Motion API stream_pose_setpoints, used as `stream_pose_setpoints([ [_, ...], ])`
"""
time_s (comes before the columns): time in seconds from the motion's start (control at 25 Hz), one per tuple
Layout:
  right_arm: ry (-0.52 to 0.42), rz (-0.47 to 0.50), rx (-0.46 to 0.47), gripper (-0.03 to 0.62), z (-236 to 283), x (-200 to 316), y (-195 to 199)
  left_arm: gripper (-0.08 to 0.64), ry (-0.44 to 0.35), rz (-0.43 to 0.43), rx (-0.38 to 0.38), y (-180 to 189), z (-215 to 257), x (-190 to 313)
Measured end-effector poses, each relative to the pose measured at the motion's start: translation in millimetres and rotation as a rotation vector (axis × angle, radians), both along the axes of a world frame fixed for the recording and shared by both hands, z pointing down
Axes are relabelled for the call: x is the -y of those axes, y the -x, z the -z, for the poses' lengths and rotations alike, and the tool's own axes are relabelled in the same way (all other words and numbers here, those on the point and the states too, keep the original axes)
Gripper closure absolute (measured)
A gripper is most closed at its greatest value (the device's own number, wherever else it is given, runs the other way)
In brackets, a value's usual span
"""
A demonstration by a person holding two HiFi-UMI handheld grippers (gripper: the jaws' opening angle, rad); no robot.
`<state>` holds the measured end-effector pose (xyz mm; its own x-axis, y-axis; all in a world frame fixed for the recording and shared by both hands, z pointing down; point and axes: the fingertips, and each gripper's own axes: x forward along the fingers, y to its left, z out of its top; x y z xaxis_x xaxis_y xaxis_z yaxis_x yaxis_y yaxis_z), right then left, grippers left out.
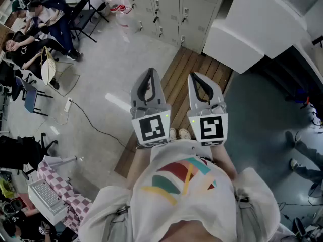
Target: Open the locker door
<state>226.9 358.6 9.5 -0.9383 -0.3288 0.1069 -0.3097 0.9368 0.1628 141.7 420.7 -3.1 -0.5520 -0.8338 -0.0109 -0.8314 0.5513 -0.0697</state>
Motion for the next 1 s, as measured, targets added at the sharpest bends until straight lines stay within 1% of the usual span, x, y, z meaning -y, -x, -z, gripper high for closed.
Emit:
stream_pose_setpoints([
  [0.08,-0.004,-0.002,0.003,0.589,-2,-3,3,0.545,-0.017,0.002,0.0,5,0,-4],
  [0.24,-0.002,-0.002,-0.006,0.589,-6,-7,9,0.545,-0.023,0.001,-0.003,12,2,-10],
  [0.4,0.012,-0.036,-0.006,0.589,-8,-11,15,0.545,-0.043,-0.011,-0.003,19,5,-15],
  [0.48,0.015,-0.058,0.007,0.589,-10,-18,17,0.545,-0.061,-0.016,-0.019,25,6,-24],
  [0.6,-0.013,-0.077,-0.003,0.589,-14,-20,20,0.545,-0.084,-0.008,-0.027,39,9,-29],
  [0.68,-0.017,-0.091,-0.01,0.589,-16,-7,18,0.545,-0.08,-0.011,-0.039,43,5,-17],
  [0.84,0.012,-0.113,-0.011,0.588,-22,30,18,0.545,-0.065,-0.023,-0.051,47,0,17],
  [1.0,0.015,-0.106,0.028,0.588,-21,75,35,0.545,-0.071,-0.025,-0.018,61,2,60],
])
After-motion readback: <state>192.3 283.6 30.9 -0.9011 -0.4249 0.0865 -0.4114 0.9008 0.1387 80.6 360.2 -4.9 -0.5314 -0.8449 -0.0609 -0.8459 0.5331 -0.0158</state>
